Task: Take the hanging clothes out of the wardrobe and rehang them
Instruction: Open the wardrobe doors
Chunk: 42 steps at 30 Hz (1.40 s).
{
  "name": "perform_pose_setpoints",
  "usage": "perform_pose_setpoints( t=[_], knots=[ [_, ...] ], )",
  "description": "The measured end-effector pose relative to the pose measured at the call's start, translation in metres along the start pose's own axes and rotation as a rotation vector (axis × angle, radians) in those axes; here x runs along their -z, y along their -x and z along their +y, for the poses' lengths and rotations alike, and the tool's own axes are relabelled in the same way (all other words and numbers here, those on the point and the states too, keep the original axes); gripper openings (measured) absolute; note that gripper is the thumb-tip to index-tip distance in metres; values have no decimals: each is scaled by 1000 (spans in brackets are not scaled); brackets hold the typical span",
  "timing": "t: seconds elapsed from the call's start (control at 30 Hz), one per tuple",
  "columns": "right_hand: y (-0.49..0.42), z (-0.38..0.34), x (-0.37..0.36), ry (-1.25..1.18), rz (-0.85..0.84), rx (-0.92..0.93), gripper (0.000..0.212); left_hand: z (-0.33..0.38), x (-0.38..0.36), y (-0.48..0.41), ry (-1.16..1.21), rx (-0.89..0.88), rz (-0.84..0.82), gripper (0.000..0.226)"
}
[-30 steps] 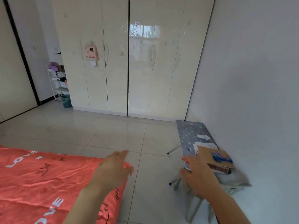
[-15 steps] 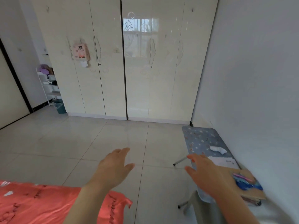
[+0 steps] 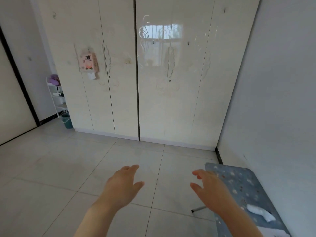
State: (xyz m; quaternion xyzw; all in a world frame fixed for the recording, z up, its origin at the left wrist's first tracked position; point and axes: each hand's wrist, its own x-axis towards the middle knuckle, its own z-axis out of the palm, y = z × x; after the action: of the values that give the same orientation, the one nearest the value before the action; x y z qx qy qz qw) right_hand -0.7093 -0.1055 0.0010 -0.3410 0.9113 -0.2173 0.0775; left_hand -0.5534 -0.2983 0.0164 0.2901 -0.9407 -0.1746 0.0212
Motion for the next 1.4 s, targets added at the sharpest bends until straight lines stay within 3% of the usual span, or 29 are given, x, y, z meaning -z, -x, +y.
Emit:
perform_pose_setpoints(
  t=[0.9, 1.4],
  knots=[
    [-591, -13, -36, 28, 19, 35, 42, -64, 42, -576, -27, -45, 18, 59],
    [-894, -27, -15, 66, 42, 52, 43, -85, 93, -872, -51, -57, 23, 58]
  ],
)
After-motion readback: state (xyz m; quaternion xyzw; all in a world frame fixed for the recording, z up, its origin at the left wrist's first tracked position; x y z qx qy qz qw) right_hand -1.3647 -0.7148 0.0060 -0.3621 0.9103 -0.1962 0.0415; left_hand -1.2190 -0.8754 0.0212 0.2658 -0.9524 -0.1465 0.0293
